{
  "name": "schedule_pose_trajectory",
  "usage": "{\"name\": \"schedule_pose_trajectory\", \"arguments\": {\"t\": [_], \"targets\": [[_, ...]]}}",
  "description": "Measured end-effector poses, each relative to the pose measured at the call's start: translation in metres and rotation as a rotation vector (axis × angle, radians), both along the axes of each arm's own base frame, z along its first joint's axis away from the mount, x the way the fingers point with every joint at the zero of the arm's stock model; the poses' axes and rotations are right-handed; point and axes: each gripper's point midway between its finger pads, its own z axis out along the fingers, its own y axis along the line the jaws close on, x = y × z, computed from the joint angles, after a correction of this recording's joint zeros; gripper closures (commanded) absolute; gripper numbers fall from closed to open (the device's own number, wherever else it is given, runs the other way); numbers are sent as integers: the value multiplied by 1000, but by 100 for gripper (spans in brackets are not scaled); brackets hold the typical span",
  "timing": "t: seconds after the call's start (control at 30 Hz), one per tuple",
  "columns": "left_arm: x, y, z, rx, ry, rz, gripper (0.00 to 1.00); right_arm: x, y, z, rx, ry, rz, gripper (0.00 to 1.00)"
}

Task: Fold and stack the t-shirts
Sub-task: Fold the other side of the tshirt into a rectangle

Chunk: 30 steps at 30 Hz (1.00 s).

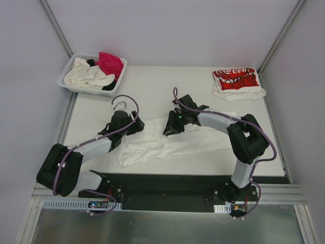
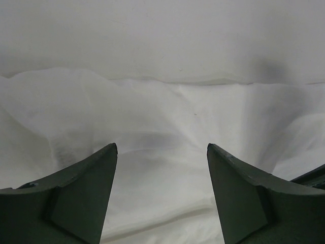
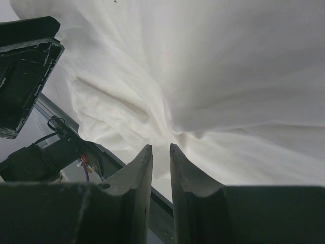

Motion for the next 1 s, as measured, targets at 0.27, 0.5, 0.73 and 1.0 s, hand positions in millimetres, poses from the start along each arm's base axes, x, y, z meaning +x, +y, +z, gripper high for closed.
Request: {"name": "schedule_pose_trajectory", "arguments": {"t": [0.27,0.5,0.73,1.0], "targets": [[13,4,-4,17,-32,42,29,4,4,1,8,2,2,78],[28,11,-13,36,-31,82,28,12,-3,2,9,9,-30,78],[59,16,-22,25,-34,125,29,32,-20,10,19,-6,-93,78],[94,26,-18,-30,-60,173,29,54,-41,43,64,-78,-163,77]]}}
